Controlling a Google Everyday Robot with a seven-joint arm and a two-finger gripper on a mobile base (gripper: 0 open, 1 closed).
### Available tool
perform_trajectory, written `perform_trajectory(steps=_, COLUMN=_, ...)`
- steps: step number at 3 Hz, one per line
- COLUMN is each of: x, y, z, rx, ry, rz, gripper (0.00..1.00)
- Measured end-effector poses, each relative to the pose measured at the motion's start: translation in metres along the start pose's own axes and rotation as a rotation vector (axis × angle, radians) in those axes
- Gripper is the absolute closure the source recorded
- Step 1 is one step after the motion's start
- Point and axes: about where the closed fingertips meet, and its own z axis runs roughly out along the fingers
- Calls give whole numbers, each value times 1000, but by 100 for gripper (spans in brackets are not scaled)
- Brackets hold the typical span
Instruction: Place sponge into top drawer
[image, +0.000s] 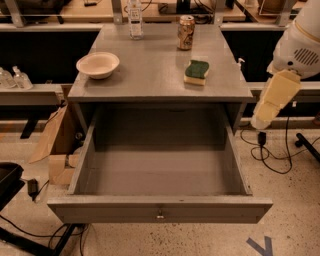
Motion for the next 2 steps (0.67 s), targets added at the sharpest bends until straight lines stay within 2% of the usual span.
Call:
perform_trajectory(steps=1, x=3, y=-22, z=9, rx=12, ry=59, rz=192, gripper=0)
perform_trajectory(steps=2, x=9, y=-37, z=15, rx=54, ry=125, rz=387, gripper=0)
